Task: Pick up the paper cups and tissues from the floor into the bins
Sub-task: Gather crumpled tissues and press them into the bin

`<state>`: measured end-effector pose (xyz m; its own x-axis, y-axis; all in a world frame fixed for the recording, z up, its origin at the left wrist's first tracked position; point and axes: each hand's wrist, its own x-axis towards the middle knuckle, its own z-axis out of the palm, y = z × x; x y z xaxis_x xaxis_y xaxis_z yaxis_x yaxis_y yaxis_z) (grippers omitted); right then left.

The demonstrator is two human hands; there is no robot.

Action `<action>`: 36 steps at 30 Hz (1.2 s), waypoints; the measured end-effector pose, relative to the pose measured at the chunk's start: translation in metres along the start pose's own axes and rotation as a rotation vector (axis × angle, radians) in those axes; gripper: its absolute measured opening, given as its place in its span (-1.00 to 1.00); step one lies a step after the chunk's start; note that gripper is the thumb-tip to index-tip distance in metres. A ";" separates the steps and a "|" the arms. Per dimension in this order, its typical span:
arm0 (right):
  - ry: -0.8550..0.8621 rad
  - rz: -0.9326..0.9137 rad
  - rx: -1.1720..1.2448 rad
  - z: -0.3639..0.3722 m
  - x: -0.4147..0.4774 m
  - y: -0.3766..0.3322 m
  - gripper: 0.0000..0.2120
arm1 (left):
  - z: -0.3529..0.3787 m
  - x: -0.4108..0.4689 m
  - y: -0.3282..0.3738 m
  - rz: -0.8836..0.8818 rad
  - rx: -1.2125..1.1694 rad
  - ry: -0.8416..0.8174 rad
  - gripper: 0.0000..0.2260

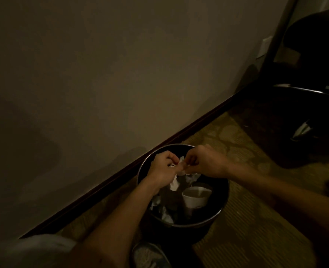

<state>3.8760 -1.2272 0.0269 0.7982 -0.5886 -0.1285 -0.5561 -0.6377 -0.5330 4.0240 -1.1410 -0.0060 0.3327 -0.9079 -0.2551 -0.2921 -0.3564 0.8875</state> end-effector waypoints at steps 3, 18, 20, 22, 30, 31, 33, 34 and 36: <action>-0.133 0.008 -0.102 0.004 0.003 0.010 -0.79 | 0.010 0.006 -0.011 0.019 0.127 -0.013 -0.83; -0.034 -0.034 -0.091 -0.008 -0.019 -0.002 -0.86 | -0.022 -0.014 0.006 0.155 0.615 -0.120 -0.85; 0.084 -0.064 0.005 -0.012 -0.025 -0.018 -0.91 | -0.039 -0.023 0.035 0.215 0.699 -0.118 -0.81; 0.182 -0.122 0.151 -0.009 -0.030 -0.042 -0.92 | -0.065 -0.038 0.063 0.269 0.860 -0.107 -0.76; 0.118 -0.343 0.465 0.023 0.001 -0.154 -0.93 | -0.203 -0.140 0.097 0.321 1.203 0.015 -0.74; 0.083 -0.364 0.459 0.030 0.010 -0.167 -0.94 | -0.219 -0.154 0.088 0.292 1.196 0.049 -0.75; -0.025 -0.403 0.430 0.051 0.027 -0.194 -0.95 | -0.249 -0.185 0.059 0.176 1.140 0.103 -0.77; -0.085 -0.417 0.406 0.065 0.036 -0.207 -0.96 | -0.263 -0.200 0.039 0.111 1.103 0.130 -0.77; -0.190 -0.443 0.358 0.097 0.050 -0.229 -0.97 | -0.286 -0.228 -0.008 -0.001 1.003 0.171 -0.79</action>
<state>4.0654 -1.0621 0.0616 0.9819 -0.1848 0.0404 -0.0749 -0.5759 -0.8141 4.2069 -0.8679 0.1549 0.4346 -0.8915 -0.1275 -0.8827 -0.4498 0.1360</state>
